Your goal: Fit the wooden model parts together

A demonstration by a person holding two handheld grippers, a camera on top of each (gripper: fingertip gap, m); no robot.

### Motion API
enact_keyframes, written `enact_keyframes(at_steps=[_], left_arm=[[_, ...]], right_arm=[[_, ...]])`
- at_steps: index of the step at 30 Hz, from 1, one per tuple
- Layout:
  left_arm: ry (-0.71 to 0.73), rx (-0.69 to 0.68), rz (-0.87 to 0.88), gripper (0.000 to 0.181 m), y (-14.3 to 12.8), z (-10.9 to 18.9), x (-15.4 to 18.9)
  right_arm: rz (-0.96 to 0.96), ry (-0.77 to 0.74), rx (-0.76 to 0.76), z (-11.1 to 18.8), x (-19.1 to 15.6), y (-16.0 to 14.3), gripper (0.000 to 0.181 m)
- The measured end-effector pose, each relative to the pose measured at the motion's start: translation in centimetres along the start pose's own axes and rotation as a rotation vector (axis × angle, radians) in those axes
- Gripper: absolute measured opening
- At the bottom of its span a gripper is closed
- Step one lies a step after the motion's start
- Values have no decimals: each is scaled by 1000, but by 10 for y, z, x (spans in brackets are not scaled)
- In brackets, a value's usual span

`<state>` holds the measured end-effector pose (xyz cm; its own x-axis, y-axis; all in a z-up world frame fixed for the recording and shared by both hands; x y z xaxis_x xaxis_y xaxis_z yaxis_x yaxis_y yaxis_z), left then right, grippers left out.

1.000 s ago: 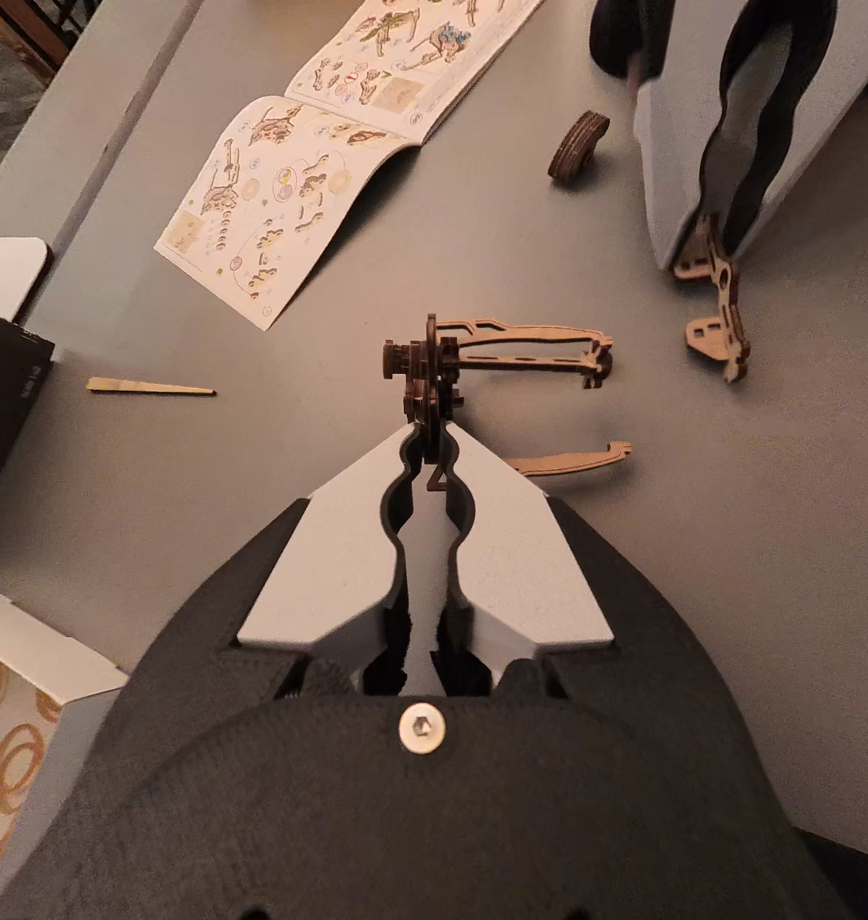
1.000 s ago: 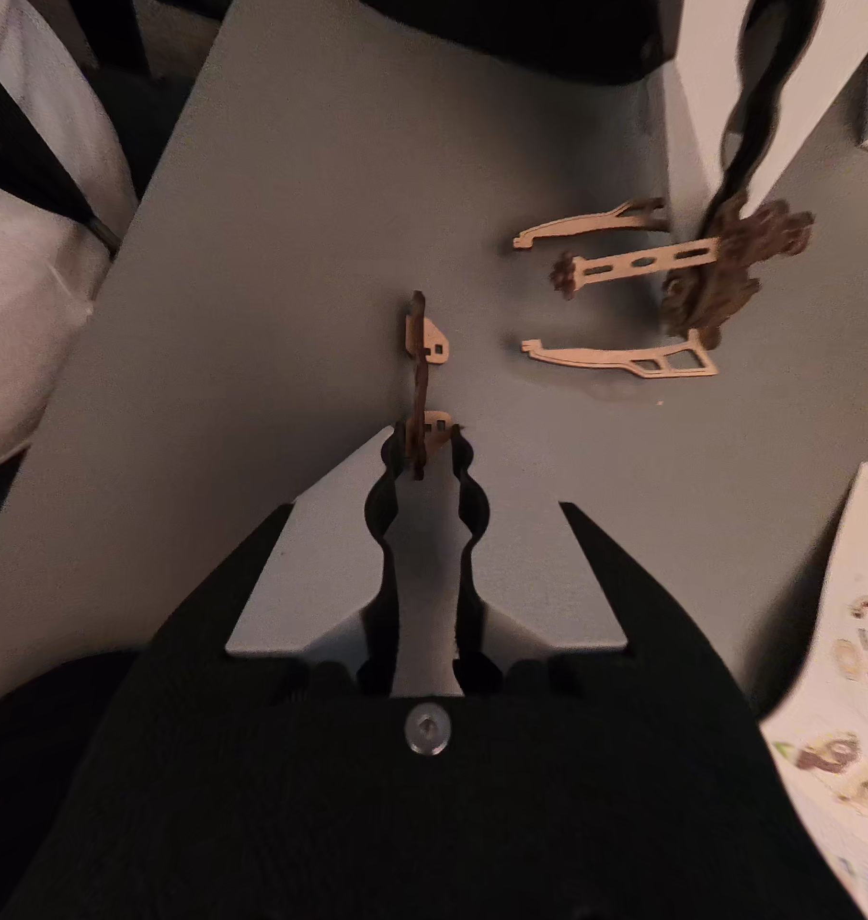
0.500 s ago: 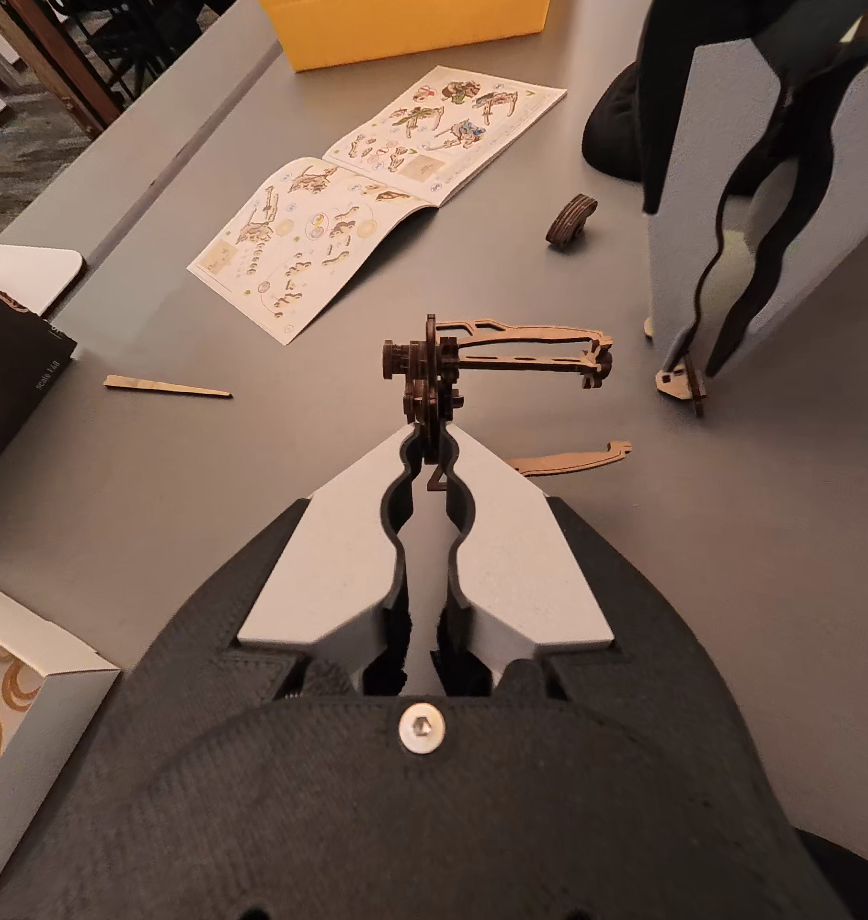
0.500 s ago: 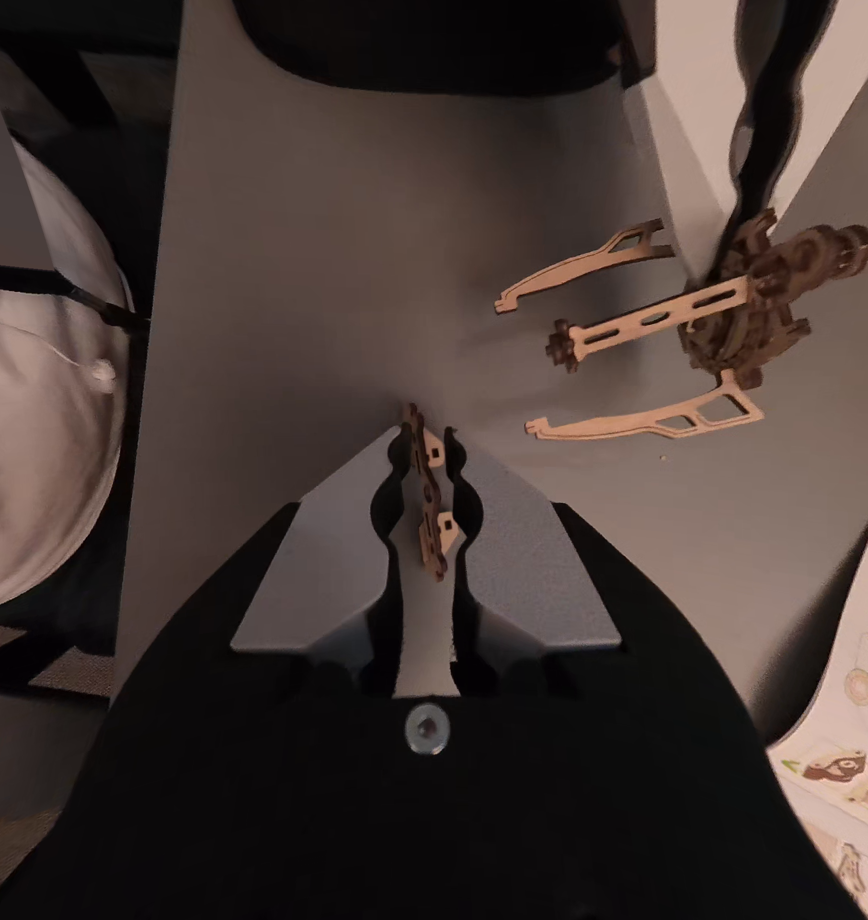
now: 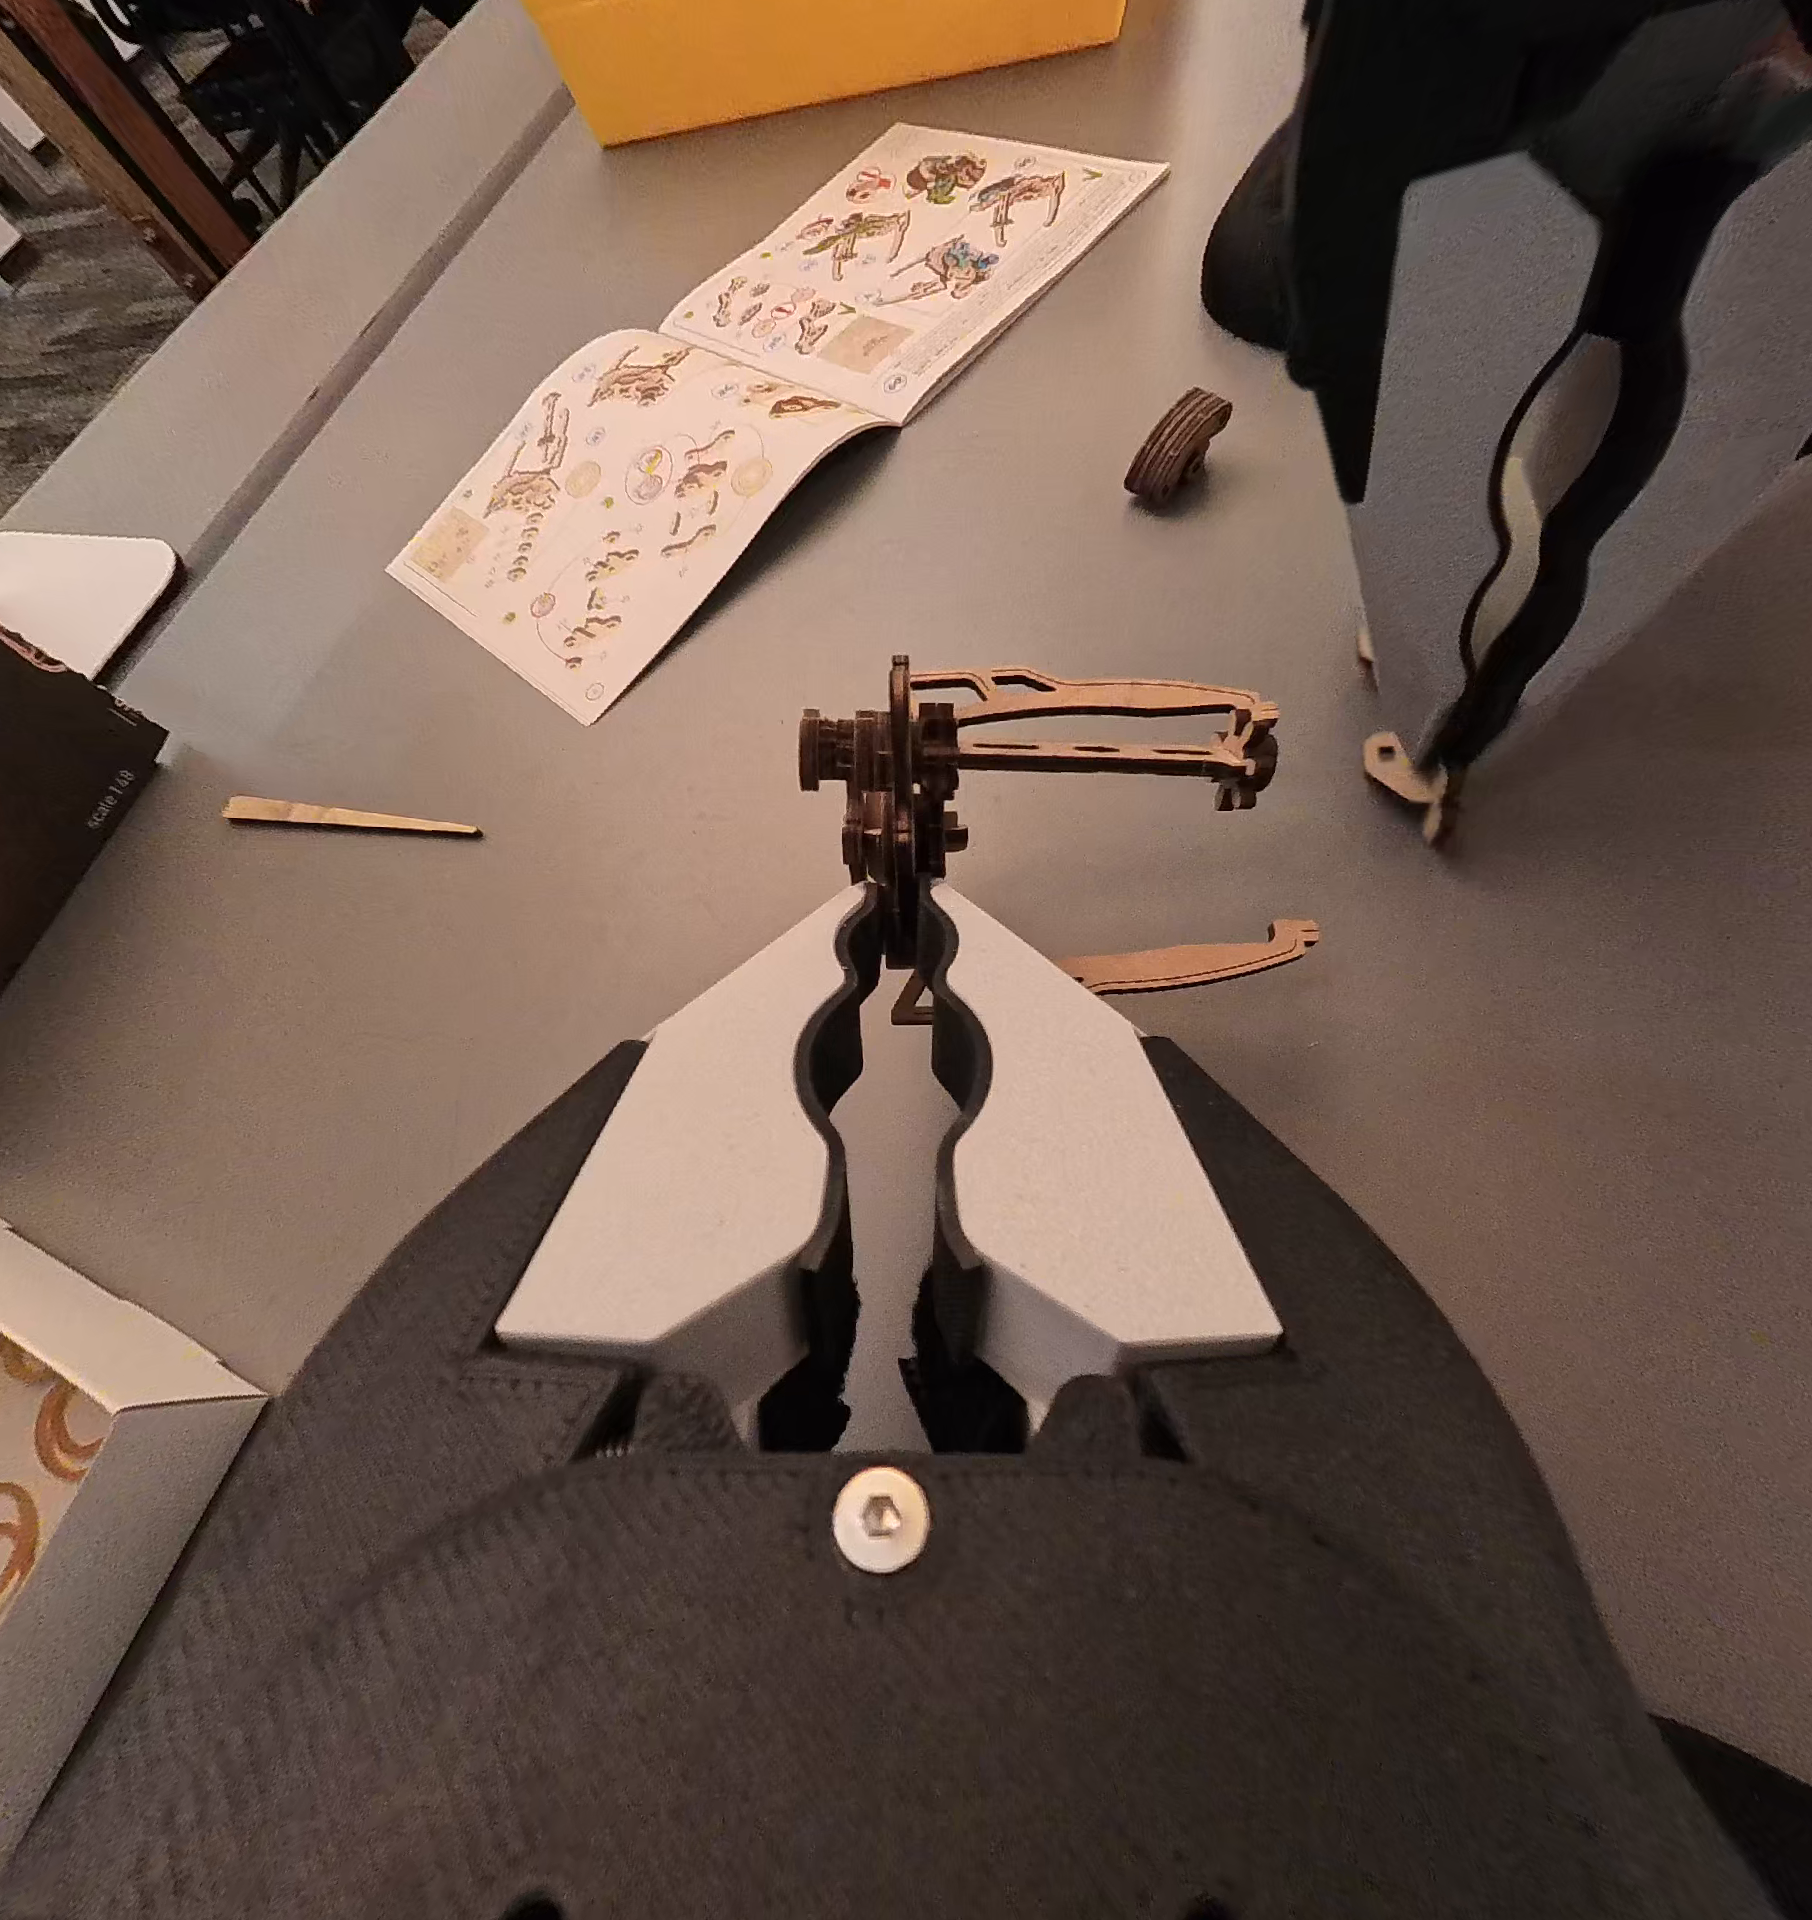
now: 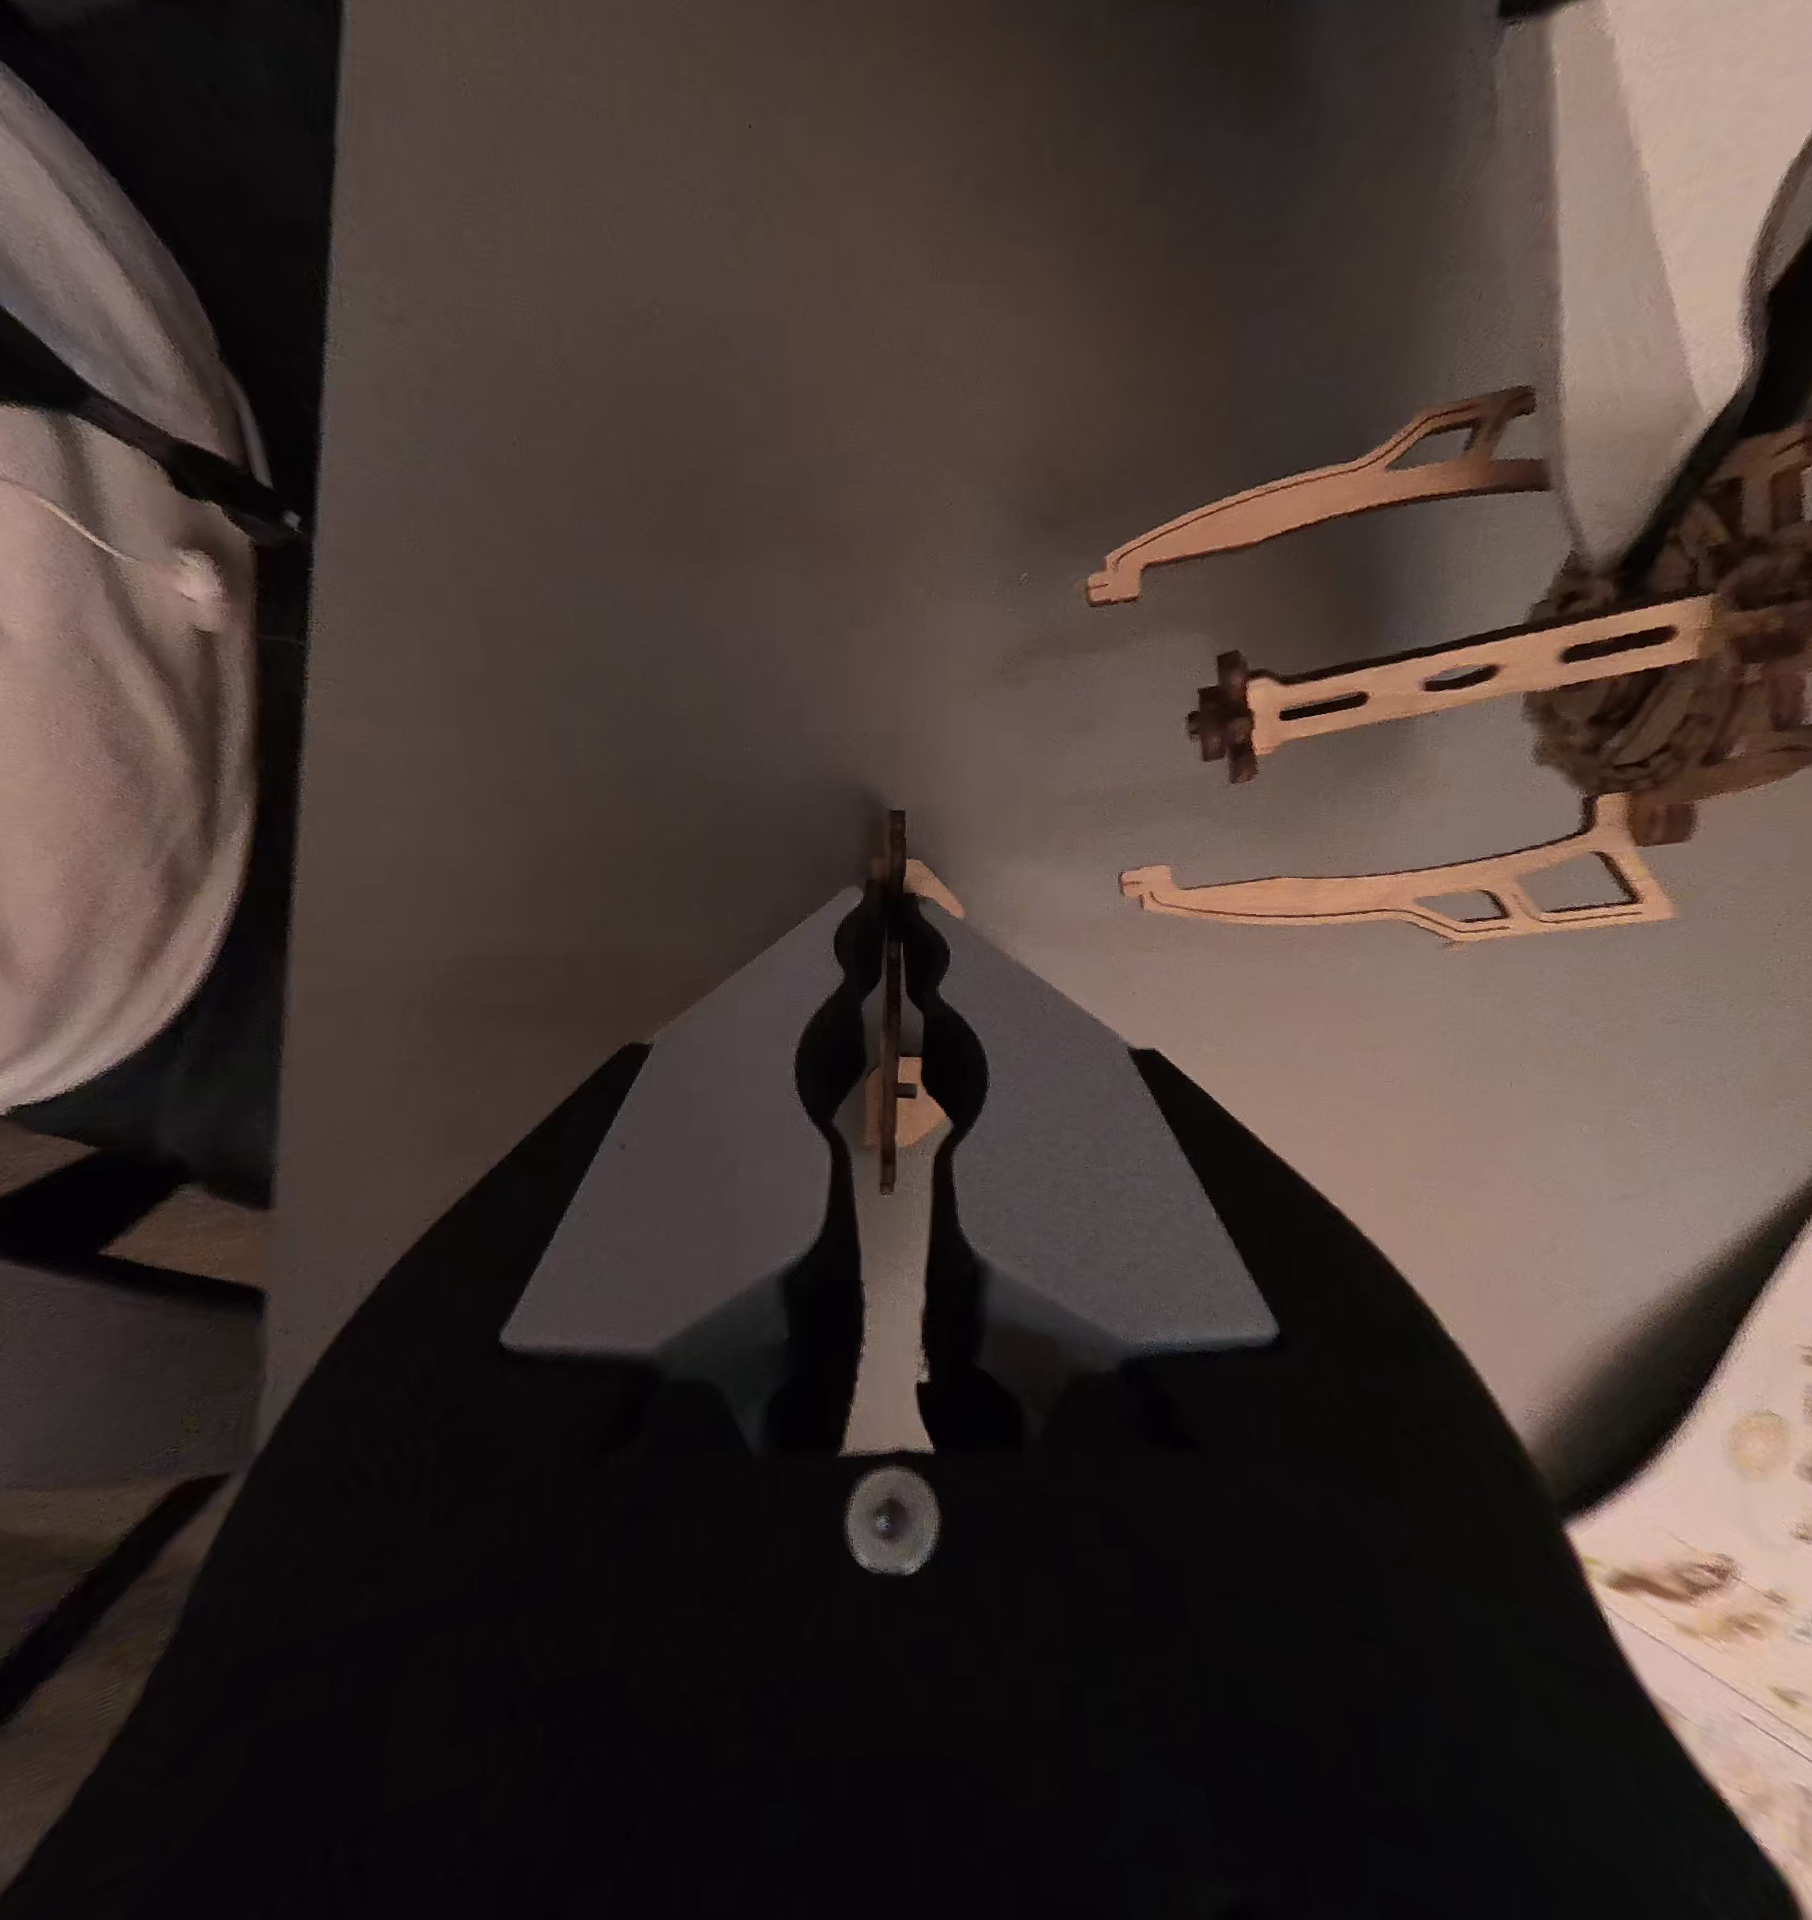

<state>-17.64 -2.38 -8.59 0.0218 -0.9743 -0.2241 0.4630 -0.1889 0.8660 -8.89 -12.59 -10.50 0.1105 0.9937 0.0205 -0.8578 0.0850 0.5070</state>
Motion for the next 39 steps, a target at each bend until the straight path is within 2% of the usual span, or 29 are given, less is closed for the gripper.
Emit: enact_keyframes(at_steps=[2,8,11,15,18,30,39], left_arm=[[-6,3,-8,3,1,0,1],[-27,6,-74,3,7,2,9],[18,5,-160,3,11,3,11],[22,-36,-203,3,6,-1,15],[6,-41,-217,3,4,-4,19],[38,-57,-311,3,0,-9,22],[17,-69,-308,4,-5,-14,24]], right_arm=[[86,-58,59,9,-4,6,1],[384,-314,309,59,-4,50,1],[423,-325,325,56,9,57,1],[465,-427,328,45,27,60,0],[496,-498,242,36,35,56,0],[433,-495,182,20,44,53,1],[385,-436,220,16,43,52,0]])
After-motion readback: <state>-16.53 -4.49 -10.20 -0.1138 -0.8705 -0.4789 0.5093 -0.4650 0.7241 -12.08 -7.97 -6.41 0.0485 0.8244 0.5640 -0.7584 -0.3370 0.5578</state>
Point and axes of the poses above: each gripper's, where its closed fingertips meet, z back along the fingers, y out of its top, x = y × z across the jaws, the point moved 5 cm from there along z, back along the fingers, and after that the axes turned 6 degrees about x, right-handed, at the moved point
